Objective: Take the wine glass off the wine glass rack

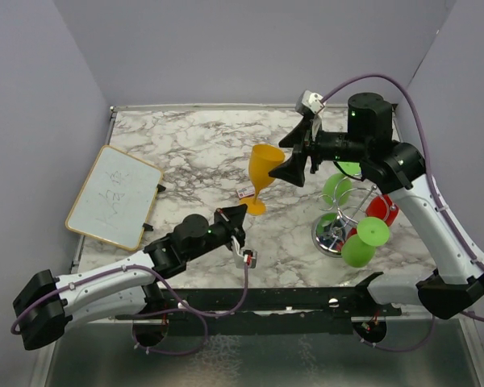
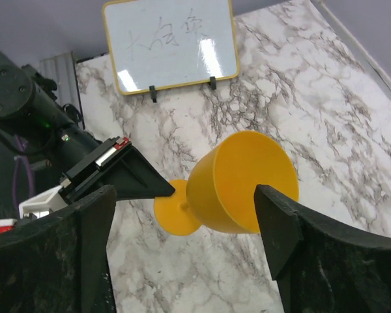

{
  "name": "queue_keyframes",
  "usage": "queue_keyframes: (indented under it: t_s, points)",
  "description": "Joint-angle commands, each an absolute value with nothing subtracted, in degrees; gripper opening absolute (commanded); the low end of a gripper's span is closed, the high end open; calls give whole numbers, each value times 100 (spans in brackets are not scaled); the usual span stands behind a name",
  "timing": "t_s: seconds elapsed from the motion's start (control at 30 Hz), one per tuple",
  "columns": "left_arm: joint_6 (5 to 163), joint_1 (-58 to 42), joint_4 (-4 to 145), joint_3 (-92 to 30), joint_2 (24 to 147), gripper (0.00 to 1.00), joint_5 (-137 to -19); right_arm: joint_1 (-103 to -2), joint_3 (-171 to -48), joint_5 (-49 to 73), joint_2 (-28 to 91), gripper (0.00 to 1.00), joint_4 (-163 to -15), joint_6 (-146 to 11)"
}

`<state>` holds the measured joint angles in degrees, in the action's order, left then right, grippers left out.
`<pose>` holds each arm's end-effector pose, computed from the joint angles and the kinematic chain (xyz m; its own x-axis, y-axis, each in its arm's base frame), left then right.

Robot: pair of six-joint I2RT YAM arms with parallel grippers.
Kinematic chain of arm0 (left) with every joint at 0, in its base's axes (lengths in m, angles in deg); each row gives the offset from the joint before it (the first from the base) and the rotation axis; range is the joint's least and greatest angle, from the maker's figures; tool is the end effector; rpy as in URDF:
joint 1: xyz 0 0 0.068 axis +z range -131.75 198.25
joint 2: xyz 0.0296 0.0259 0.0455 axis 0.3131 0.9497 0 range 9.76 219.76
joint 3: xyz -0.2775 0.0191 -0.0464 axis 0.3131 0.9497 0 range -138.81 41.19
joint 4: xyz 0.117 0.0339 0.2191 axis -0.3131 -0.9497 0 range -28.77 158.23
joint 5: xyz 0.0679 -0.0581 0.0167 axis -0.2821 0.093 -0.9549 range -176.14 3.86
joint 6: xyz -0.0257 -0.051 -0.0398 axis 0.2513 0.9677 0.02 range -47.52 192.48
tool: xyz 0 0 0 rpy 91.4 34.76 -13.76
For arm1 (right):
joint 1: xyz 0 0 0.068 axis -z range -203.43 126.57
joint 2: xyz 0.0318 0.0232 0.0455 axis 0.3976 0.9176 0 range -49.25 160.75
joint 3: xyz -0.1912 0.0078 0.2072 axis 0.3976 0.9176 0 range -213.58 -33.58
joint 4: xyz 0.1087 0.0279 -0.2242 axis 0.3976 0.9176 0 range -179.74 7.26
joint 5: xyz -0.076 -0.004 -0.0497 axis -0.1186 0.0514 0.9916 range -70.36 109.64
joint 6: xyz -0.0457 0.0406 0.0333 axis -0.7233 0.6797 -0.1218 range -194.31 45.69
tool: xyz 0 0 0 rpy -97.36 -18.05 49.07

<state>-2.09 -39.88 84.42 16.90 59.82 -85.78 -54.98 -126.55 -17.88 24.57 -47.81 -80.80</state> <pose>0.1103 -0.1781 0.2539 0.7983 0.5416 -0.2634 0.3116 0.0029 0.9502 0.1986 0.1624 0.4634 -0.2270 -0.2444 -0.9427 -0.9251 0.3567 0.1303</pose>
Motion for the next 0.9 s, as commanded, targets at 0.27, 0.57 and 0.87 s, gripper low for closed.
queue_keyframes:
  t_s: [0.27, 0.57, 0.87]
  points:
    - [-375, -4169, 8616, 1771, 6103, 0, -8777, -5539, -12586, -2811, 2908, 72, -4610, -8705]
    - [-399, -4187, 8618, 1773, 6179, 0, -8854, -5538, -12629, -3147, 3196, 49, -4197, -8723]
    - [50, -4196, 8532, 1683, 6099, 0, -8829, -5541, -12295, -3306, 2895, 1, -4696, -8919]
